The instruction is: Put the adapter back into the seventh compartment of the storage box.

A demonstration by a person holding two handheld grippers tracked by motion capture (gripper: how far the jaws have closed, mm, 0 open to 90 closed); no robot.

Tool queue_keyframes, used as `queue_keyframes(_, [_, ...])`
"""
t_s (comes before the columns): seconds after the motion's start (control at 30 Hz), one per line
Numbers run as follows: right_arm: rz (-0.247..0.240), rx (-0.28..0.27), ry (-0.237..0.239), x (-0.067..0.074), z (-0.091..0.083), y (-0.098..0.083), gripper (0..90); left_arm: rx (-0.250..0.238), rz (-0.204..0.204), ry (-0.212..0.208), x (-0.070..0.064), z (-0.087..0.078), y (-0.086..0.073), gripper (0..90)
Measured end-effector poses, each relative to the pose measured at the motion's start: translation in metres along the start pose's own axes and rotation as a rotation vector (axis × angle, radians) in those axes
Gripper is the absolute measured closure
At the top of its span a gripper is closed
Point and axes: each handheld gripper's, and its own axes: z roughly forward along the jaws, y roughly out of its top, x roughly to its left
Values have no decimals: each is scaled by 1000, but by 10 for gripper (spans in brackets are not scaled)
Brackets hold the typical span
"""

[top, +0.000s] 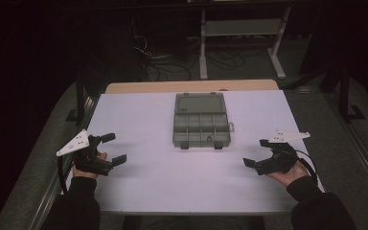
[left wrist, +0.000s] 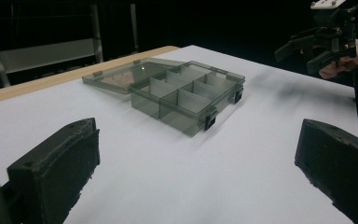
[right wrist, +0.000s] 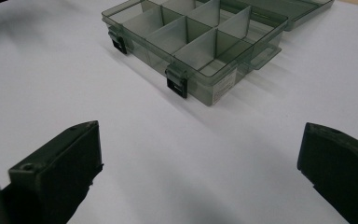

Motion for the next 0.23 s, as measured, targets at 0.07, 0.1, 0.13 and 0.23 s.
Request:
queue_keyframes(0.07, [0,0,0,0,0,0,0,0,0,0,0,0,0,0])
queue_keyframes(0.1, [0,-2,-3,1,0,-3,0,1,2,0,0,-1,0,0])
queue_keyframes(0.13, [0,-2,-3,1,0,-3,0,1,2,0,0,-1,0,0])
queue_keyframes(0.23, [3,4,-5,1,1,-4,0,-3,0,3,0,-1,1,0])
